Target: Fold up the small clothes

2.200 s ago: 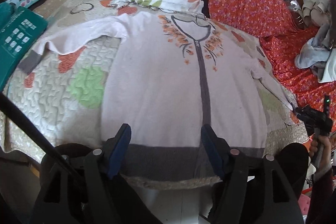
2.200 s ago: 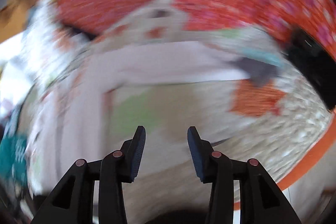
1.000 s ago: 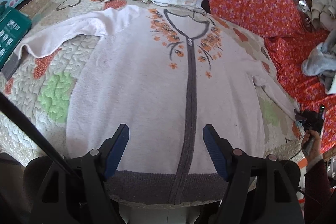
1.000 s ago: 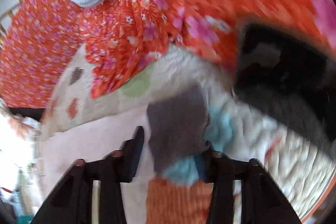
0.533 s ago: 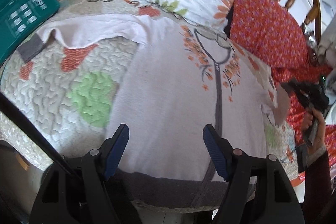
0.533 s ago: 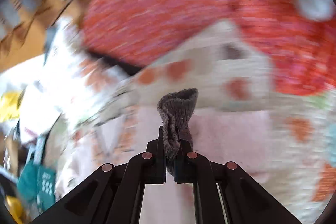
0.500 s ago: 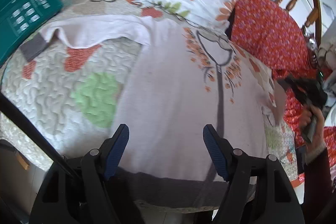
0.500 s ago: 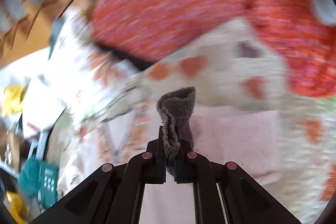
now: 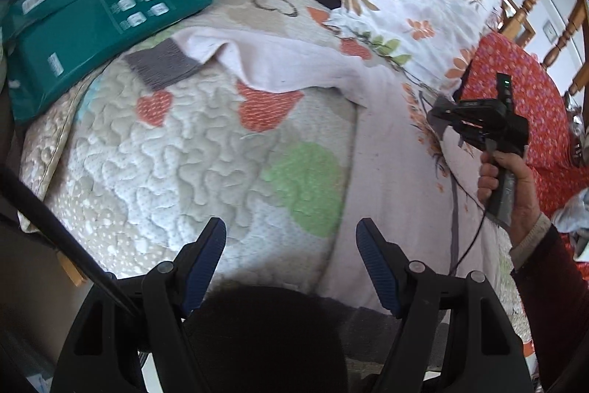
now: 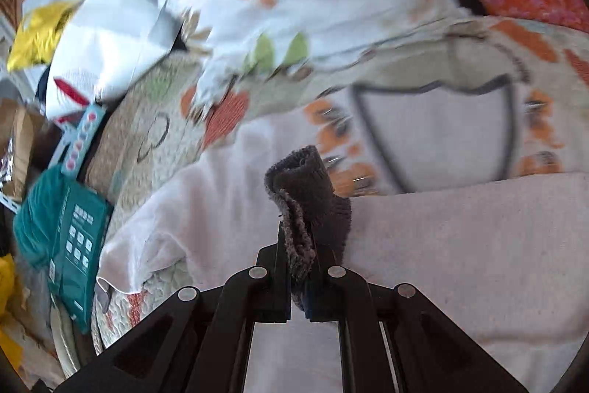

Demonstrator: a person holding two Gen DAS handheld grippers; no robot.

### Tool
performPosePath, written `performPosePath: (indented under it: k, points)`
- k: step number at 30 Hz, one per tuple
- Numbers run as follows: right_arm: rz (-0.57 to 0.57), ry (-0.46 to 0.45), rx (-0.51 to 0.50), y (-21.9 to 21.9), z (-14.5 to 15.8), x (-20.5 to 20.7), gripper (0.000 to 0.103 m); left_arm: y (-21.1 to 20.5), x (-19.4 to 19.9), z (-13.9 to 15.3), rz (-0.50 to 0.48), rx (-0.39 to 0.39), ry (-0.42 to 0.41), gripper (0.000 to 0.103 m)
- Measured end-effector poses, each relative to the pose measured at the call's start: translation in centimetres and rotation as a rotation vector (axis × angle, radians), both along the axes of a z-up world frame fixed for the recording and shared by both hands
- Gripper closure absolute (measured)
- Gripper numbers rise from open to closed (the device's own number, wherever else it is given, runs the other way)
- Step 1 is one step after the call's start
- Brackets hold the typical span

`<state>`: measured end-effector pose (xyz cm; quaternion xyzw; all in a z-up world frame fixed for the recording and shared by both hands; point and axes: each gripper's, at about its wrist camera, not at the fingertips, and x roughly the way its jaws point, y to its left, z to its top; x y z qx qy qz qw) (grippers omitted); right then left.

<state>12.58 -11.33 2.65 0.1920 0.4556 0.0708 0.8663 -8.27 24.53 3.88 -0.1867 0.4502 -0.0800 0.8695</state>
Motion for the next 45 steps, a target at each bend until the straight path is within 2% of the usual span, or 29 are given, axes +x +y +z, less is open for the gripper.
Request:
performPosePath:
  k: [6,10,14,15,17,18,19,21,25,29,31,35,36,37,38,39,42,45]
  points:
    - [0.123,0.054,-0.132,6.4,-2.9,2.6,0.095,1.1,0.0,-1.0,0.018,-0.024,0.017,0.031]
    - [0.217,0.07,-0.099,9.5,-3.2,3.1,0.094,1.7,-0.2,-1.4,0.033,-0.036,0.021,0.031]
    - [0.319,0.023,-0.067,13.8,-1.3,1.8,0.093,3.1,-0.9,-1.5,0.066,-0.044,0.02,0.031]
    - [0.351,0.013,-0.065,15.1,-0.9,1.4,0.091,3.6,-1.1,-1.5,0.08,-0.046,0.023,0.031]
    - [0.446,-0.018,-0.091,18.7,0.2,0.2,0.079,4.6,-1.6,-1.7,0.107,-0.054,0.028,0.031]
    - [0.487,-0.033,-0.11,20.2,0.5,-0.4,0.068,5.0,-1.8,-1.7,0.119,-0.059,0.032,0.031]
    - [0.559,-0.058,-0.152,22.8,0.8,-1.4,0.06,5.4,-2.0,-1.8,0.13,-0.062,0.035,0.031]
    - [0.654,-0.104,-0.232,26.6,1.1,-3.0,0.056,6.4,-2.4,-2.1,0.158,-0.066,0.041,0.031]
    - [0.832,-0.248,-0.5,33.9,0.3,-6.6,0.05,7.9,-2.9,-2.8,0.199,-0.066,0.062,0.031]
    - [0.954,-0.359,-0.774,38.8,-2.7,-8.9,0.05,9.0,-3.4,-3.2,0.225,-0.073,0.074,0.031]
    - [0.995,-0.398,-0.858,40.5,-4.2,-9.6,0.05,9.4,-3.6,-3.2,0.237,-0.067,0.071,0.031]
    - [1.017,-0.459,-0.919,43.5,-6.1,-10.0,0.05,9.7,-3.4,-3.2,0.246,-0.075,0.073,0.031]
    - [1.006,-0.471,-0.914,43.9,-6.2,-9.8,0.051,9.7,-3.4,-3.1,0.245,-0.076,0.072,0.031]
    - [0.998,-0.448,-0.889,44.2,-6.2,-9.3,0.062,9.6,-3.4,-3.0,0.244,-0.076,0.071,0.031]
    - [0.99,-0.375,-0.813,44.4,-5.8,-8.3,0.078,9.5,-3.4,-2.8,0.241,-0.073,0.068,0.031]
    - [0.956,-0.341,-0.781,44.4,-5.3,-7.7,0.098,9.3,-3.4,-2.5,0.237,-0.067,0.062,0.031]
    - [0.805,-0.307,-0.569,41.3,-1.5,-5.5,0.099,8.7,-3.1,-1.8,0.224,-0.053,0.047,0.031]
    - [0.634,-0.297,-0.389,35.1,2.9,-3.9,0.099,8.0,-2.6,-0.8,0.202,-0.042,0.023,0.031]
